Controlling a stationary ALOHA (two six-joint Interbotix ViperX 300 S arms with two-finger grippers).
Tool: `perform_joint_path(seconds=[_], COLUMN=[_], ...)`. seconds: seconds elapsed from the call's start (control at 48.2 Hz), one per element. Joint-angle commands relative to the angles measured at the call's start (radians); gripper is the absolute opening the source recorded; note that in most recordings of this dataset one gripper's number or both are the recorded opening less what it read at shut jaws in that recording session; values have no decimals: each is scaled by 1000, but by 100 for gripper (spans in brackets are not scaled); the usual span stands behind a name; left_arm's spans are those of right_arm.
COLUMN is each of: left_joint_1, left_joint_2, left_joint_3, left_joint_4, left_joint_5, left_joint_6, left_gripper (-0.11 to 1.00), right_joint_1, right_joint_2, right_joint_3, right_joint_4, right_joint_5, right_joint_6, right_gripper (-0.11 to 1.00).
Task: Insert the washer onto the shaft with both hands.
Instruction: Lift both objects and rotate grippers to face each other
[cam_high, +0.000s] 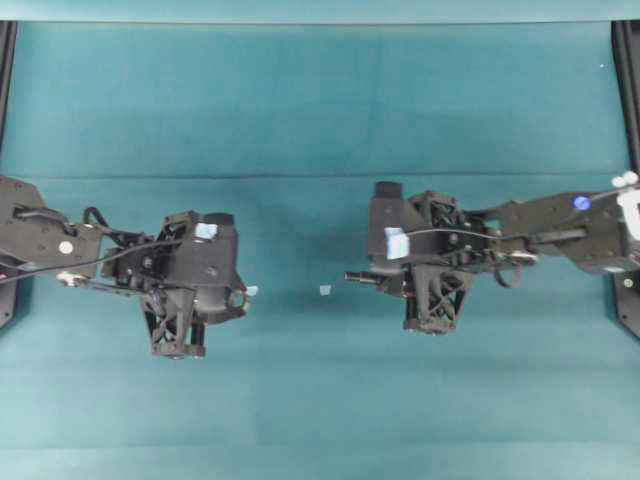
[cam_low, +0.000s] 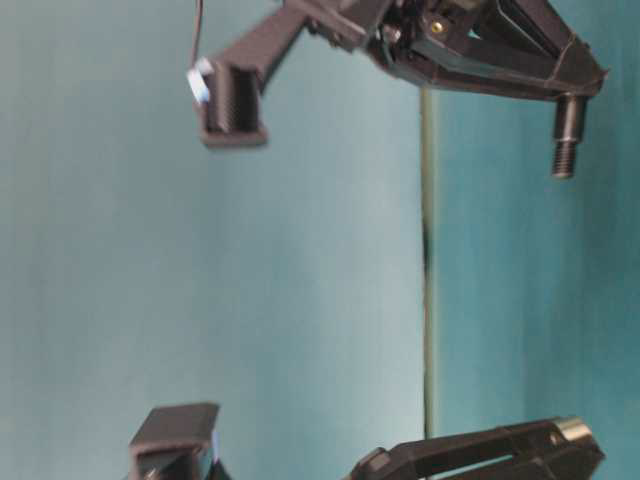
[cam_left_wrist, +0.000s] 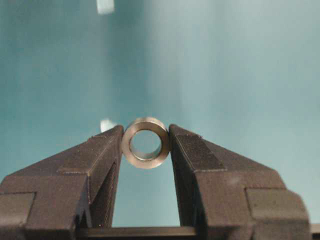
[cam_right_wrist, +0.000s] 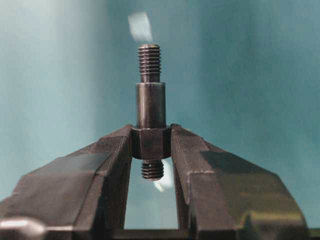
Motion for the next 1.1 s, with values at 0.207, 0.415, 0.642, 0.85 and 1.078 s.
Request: perform_joint_path(seconds=[0.207, 0.415, 0.642, 0.85, 1.078], left_joint_1=[6, 6, 6, 6, 6], left_joint_2=[-43, -40, -32, -5, 34], left_joint_3=[48, 67, 61, 57, 32], left_joint_4=[2, 2, 2, 2, 2], left_joint_5=[-236, -360, -408, -445, -479], left_joint_6=[-2, -5, -18, -20, -26], left_gripper=[36, 36, 36, 36, 36], right_joint_1=[43, 72, 89, 97, 101], right_joint_2=[-83, -100, -97, -86, -63], right_joint_3=[100, 132, 146, 176, 196], right_joint_4=[3, 3, 2, 3, 2], right_joint_5=[-227, -247, -290, -365, -420], right_joint_6=[86, 100, 100, 100, 100], right_gripper=[0, 0, 0, 0, 0])
